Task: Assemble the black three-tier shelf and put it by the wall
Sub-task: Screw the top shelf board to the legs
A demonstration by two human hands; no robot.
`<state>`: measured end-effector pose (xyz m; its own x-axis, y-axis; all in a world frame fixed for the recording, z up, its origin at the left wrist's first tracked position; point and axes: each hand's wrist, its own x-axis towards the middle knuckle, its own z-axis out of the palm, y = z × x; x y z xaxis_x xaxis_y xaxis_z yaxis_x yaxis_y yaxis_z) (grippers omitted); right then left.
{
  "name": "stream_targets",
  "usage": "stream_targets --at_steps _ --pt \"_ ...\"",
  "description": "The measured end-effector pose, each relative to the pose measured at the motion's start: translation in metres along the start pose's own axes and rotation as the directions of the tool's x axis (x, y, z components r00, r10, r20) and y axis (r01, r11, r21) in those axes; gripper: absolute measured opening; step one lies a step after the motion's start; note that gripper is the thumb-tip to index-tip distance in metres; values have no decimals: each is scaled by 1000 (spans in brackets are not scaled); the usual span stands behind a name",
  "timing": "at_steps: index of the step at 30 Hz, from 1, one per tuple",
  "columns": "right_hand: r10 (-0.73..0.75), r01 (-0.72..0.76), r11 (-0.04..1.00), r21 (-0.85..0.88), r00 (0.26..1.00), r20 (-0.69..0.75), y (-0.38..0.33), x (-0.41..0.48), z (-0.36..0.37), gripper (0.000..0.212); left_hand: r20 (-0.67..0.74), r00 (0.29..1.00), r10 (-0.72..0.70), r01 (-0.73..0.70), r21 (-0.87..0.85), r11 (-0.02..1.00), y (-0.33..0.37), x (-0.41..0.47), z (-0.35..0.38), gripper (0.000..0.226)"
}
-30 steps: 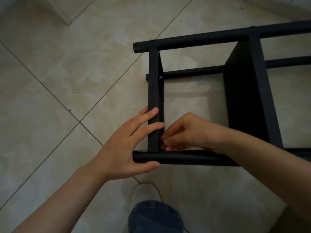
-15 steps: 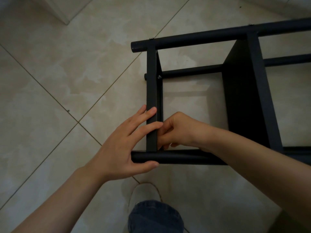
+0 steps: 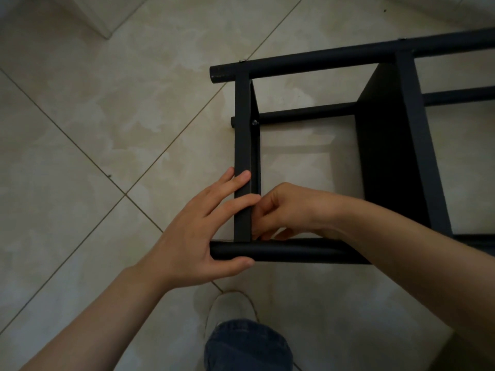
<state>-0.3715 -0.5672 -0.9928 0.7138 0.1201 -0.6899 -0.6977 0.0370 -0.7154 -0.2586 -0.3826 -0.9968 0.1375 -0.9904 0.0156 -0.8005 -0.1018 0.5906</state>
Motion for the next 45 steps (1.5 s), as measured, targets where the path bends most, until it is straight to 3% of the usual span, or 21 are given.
stream_targets --at_steps 8,13,21,27,31,38,45 --pt "141 -161 974 157 981 132 4 8 2 10 -4 1000 -3 3 -12 1000 1 0 0 76" --pt "157 -201 957 210 965 210 5 8 -4 28 2 1000 -7 7 -15 1000 1 0 0 76" --pt "159 -197 963 184 966 203 4 10 -2 36 1 1000 -6 6 -10 1000 1 0 -1 77" --pt "171 -204 955 216 972 161 4 10 -3 17 3 1000 -7 7 -14 1000 2 1 -2 76" --pt "184 -215 959 184 968 170 4 11 -4 28 -2 1000 -10 10 -19 1000 2 1 -2 76" --pt "199 -213 971 108 972 126 2 12 -1 18 5 1000 -14 14 -24 1000 3 1 -2 76" --pt "202 -228 962 148 964 175 0 12 -7 26 7 1000 -14 14 -28 1000 1 0 -2 76"
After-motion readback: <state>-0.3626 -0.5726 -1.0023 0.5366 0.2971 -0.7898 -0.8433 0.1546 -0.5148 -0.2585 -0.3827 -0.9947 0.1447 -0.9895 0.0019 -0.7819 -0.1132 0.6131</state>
